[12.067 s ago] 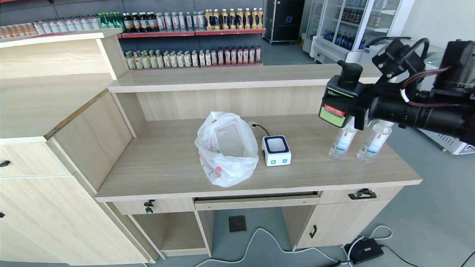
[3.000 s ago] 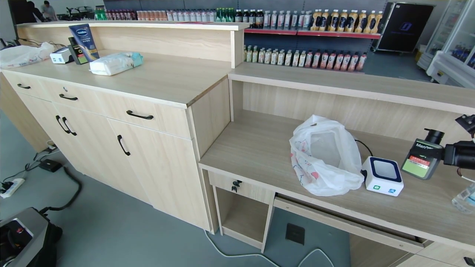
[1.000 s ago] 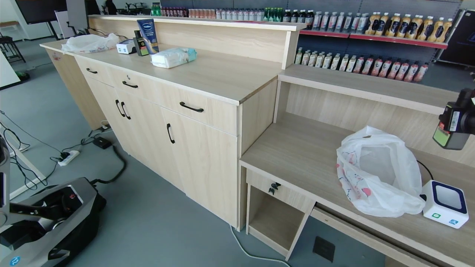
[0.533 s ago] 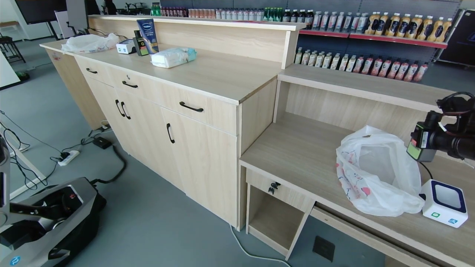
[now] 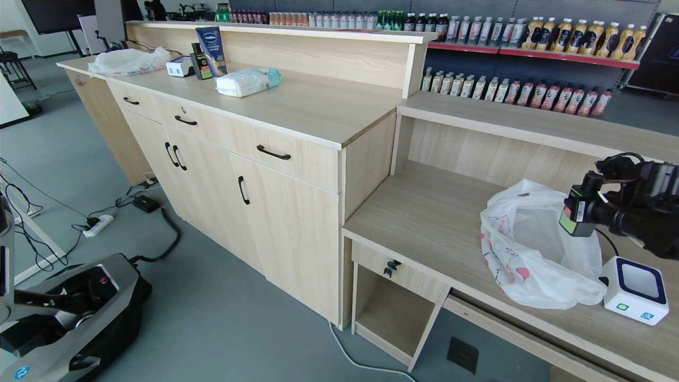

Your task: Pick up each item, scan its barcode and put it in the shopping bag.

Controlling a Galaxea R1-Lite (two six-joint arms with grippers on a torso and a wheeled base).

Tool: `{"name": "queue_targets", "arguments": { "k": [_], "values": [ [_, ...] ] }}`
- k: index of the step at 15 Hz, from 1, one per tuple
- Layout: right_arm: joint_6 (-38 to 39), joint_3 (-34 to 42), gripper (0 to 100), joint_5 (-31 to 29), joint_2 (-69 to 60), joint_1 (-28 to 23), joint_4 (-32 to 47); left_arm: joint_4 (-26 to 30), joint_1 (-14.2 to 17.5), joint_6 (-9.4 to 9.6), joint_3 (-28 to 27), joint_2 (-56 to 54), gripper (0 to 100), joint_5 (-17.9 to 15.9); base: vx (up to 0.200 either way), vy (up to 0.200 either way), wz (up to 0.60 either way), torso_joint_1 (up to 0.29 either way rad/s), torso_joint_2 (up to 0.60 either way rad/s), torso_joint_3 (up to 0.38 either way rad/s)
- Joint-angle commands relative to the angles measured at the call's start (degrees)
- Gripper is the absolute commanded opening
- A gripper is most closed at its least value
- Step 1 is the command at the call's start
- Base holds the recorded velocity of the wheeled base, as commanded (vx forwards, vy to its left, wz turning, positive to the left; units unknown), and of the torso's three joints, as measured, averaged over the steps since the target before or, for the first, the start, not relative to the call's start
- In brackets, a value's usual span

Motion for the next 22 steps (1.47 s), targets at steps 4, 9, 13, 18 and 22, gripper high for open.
{"name": "queue_targets", "arguments": {
  "k": [4,9,13,18,22],
  "values": [
    [-0.41,0.84,0,1.42,4.45,0.17,-4.02,0.02,-0.04,-0.01,0.00,-0.02,100,0.02,0.000,0.000,0.00,0.000,0.00,0.000],
    [-4.10,0.58,0,8.36,9.72,0.96,-11.23,0.02,0.05,-0.01,0.00,-0.02,100,0.02,0.000,0.000,0.00,0.000,0.00,0.000],
    [-4.18,-1.27,0,12.67,13.15,1.05,-13.87,0.02,0.05,-0.01,0.00,-0.02,100,0.02,0.000,0.000,0.00,0.000,0.00,0.000],
    [-4.10,-3.20,0,13.28,16.05,3.42,-17.03,0.02,-0.04,-0.01,0.00,-0.02,100,0.02,0.000,0.000,0.00,0.000,0.00,0.000],
    [-4.45,-5.05,0,13.55,18.16,4.30,-17.65,0.02,0.05,-0.01,0.00,-0.02,100,0.02,0.000,0.000,0.00,0.000,0.00,0.000]
  ]
}}
